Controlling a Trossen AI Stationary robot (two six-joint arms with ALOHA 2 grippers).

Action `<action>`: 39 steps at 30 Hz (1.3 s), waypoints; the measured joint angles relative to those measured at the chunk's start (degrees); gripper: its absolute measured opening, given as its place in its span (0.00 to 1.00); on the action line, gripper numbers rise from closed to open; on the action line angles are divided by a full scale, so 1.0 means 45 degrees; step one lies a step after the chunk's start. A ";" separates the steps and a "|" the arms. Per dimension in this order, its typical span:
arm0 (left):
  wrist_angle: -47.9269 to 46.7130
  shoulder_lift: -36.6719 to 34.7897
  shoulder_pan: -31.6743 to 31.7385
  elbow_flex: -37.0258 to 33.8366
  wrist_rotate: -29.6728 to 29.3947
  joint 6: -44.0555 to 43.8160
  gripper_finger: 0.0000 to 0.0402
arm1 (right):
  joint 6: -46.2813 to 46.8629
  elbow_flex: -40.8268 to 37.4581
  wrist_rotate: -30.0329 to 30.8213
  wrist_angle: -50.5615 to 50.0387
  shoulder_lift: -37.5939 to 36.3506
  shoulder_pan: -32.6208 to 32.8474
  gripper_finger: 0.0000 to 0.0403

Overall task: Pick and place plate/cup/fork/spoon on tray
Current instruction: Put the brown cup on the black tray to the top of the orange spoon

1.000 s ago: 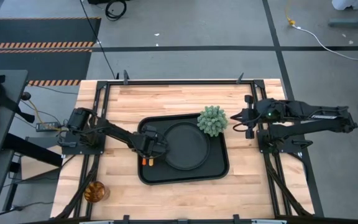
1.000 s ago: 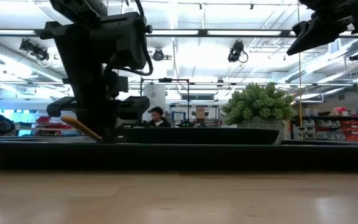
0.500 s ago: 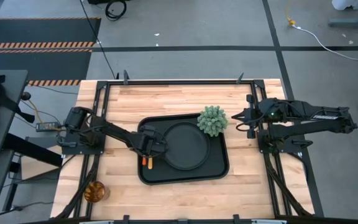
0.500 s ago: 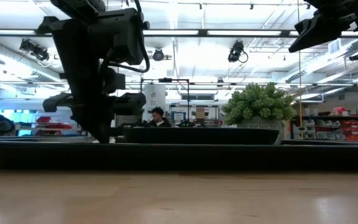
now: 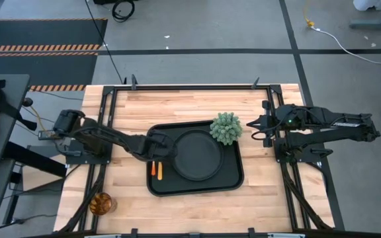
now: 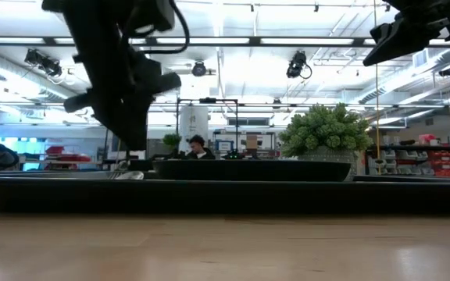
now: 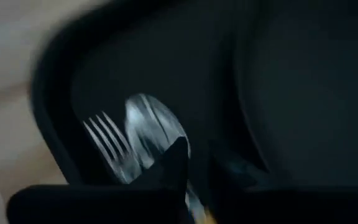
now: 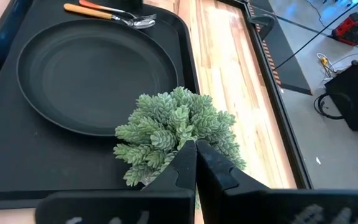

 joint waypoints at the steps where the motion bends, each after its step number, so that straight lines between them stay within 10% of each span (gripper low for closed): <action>1: -0.0010 -0.0218 0.0000 0.0000 0.0647 0.0368 0.16 | -0.0054 0.0000 0.0003 -0.0007 -0.0035 0.0000 0.02; 16: 0.2302 -0.1786 -0.3057 0.0010 1.2394 -0.4802 0.13 | -0.0375 -0.0369 0.0160 -0.0142 -0.1794 0.0000 0.02; 31: 0.0092 -0.3579 -0.8498 0.0019 1.1263 -1.3112 0.12 | -0.0998 -0.1302 0.2188 0.0158 -0.5827 0.0000 0.02; 39: -0.2712 -0.3591 -0.9141 0.0019 1.1647 -1.3441 0.12 | -0.0997 -0.1321 0.2273 0.0255 -0.6973 0.0000 0.02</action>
